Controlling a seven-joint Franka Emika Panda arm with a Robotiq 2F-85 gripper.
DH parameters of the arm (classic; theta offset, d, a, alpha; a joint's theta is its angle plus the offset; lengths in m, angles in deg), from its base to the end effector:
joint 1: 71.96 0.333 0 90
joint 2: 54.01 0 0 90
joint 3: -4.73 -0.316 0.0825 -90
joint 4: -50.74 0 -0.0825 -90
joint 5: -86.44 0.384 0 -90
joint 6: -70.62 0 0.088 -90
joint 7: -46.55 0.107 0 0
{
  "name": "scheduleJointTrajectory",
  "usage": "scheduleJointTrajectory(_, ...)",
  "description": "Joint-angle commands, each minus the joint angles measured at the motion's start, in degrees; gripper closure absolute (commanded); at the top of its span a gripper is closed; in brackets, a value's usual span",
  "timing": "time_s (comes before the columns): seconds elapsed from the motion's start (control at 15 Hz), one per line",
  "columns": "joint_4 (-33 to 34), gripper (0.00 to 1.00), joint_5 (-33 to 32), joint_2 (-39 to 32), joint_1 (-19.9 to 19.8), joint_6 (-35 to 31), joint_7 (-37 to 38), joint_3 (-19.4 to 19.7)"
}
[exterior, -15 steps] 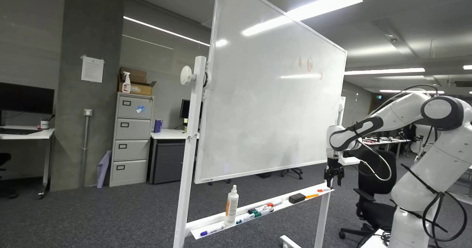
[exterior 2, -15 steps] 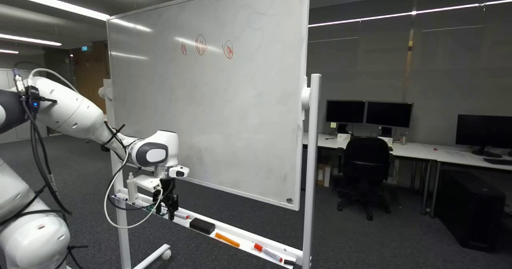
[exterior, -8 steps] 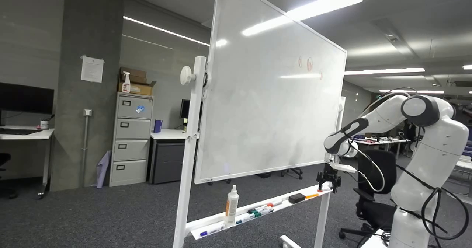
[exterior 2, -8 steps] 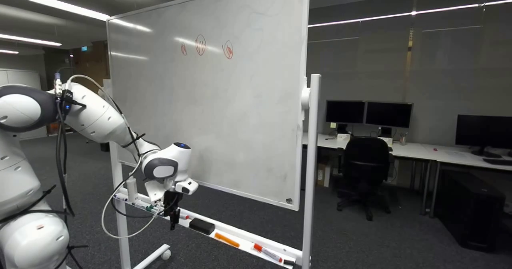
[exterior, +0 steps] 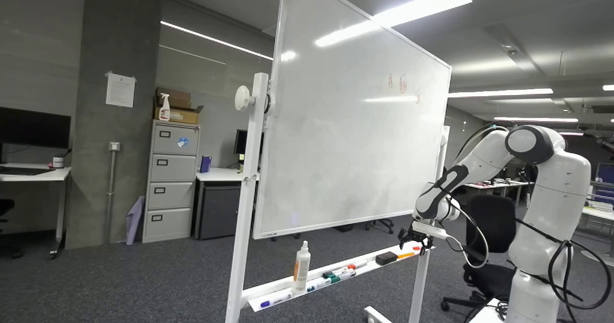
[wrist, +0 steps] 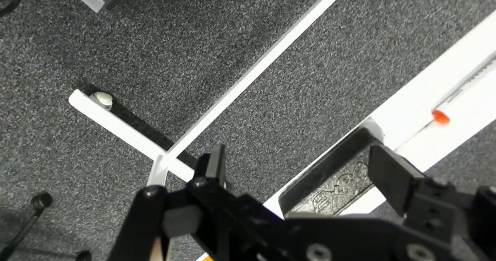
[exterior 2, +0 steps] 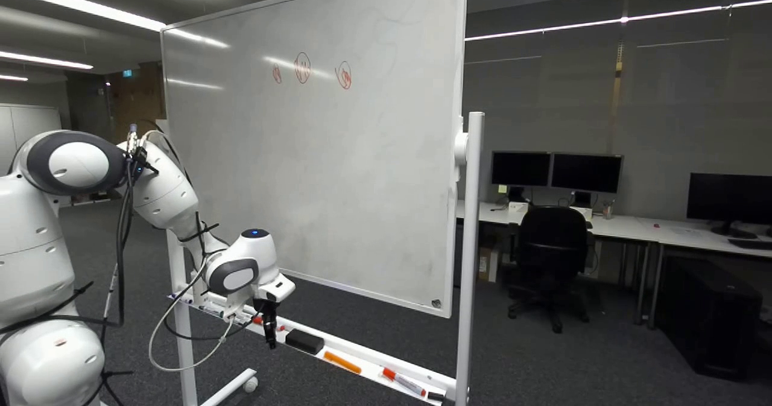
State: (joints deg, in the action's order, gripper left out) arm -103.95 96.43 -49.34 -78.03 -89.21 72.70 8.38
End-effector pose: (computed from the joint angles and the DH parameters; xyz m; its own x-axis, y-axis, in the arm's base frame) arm 0.4168 -0.0790 0.2724 0.6978 -0.7086 0.1052 -0.6925 -0.7048 -0.1539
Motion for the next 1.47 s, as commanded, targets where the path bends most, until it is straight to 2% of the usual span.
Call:
scheduleJointTrajectory(0.0, 0.2, 0.00, -1.3, -0.8, -0.3, -0.8, 5.9, -0.7)
scheduleJointTrajectory(0.07, 0.2, 0.00, -0.3, -1.1, 0.1, -0.5, 3.4, -0.5)
scheduleJointTrajectory(0.33, 0.2, 0.00, -0.2, -1.3, 0.1, -0.5, 4.2, -0.5)
scheduleJointTrajectory(0.53, 1.5, 0.00, -1.1, -3.2, -0.3, -0.5, 11.2, -0.8)
scheduleJointTrajectory(0.67, 3.4, 0.00, 1.3, -5.0, 0.4, 2.3, 12.8, -0.7)
scheduleJointTrajectory(0.87, 6.6, 0.00, 3.1, -8.5, 0.9, 1.3, 17.7, -0.3)
scheduleJointTrajectory(0.93, 7.6, 0.00, 7.3, -9.2, 1.3, 0.9, 16.8, -0.6)
scheduleJointTrajectory(1.0, 8.6, 0.00, 7.8, -10.4, 1.5, 0.5, 18.1, -0.6)
scheduleJointTrajectory(1.2, 10.7, 0.00, 12.6, -13.7, 2.4, -1.9, 18.7, -0.8)
scheduleJointTrajectory(1.4, 9.5, 0.00, 11.7, -16.7, 4.7, -10.9, 22.9, 0.0)
